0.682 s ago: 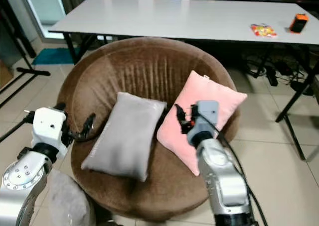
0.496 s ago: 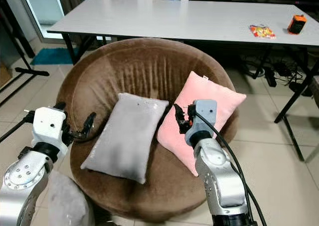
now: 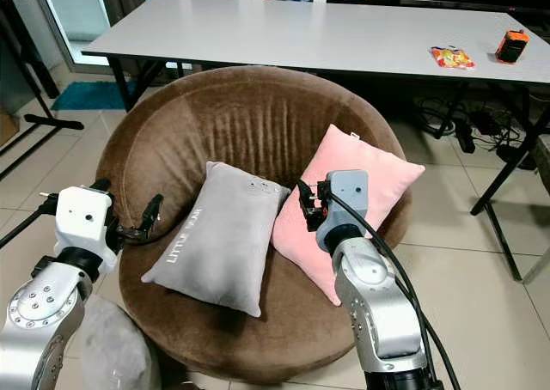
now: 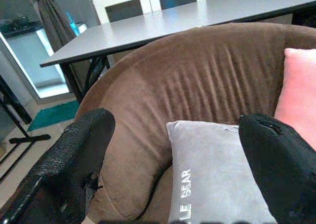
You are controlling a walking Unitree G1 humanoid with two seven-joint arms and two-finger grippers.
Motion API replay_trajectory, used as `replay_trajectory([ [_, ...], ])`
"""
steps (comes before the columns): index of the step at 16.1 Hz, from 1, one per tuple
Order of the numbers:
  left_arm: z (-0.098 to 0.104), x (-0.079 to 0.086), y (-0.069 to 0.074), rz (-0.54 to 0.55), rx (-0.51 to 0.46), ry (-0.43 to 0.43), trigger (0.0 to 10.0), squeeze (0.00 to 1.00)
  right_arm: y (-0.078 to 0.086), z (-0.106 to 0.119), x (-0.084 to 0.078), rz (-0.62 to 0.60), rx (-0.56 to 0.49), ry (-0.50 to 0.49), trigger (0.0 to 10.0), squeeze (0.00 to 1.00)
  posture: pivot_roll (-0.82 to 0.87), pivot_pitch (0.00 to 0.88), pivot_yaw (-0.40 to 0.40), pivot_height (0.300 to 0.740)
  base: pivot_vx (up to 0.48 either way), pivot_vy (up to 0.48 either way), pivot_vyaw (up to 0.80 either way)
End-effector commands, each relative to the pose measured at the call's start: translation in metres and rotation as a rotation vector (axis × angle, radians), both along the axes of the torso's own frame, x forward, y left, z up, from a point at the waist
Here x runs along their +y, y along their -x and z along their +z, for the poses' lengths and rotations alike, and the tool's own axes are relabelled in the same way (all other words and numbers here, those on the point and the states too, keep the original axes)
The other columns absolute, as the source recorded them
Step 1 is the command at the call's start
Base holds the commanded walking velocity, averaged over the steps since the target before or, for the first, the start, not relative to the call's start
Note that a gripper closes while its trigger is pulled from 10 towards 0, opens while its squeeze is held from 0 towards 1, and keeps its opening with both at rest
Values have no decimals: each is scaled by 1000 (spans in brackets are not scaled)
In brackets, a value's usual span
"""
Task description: Move the pillow to the sofa from floor
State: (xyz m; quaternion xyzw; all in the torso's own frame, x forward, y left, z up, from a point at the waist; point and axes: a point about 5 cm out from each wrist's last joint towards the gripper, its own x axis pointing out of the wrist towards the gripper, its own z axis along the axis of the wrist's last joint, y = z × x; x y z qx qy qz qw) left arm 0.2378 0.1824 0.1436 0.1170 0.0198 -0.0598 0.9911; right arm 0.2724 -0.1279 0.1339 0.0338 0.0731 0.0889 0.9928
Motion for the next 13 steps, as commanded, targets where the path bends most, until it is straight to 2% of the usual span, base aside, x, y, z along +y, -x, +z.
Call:
replay_trajectory([
  [1, -2, 2, 1, 17, 4, 0, 10000, 0, -2, 2, -1, -13, -1, 9, 10000, 0, 22, 0, 10, 740, 0, 0, 0],
  [11, -3, 1, 3, 17, 3, 10, 10000, 0, -3, 0, 1, -11, 7, 11, 10000, 0, 35, 0, -5, 740, 0, 0, 0],
  [13, -3, 1, 4, 13, 5, 14, 10000, 0, -3, 0, 2, -9, 10, 13, 10000, 0, 35, 0, -5, 740, -240, 0, 0],
])
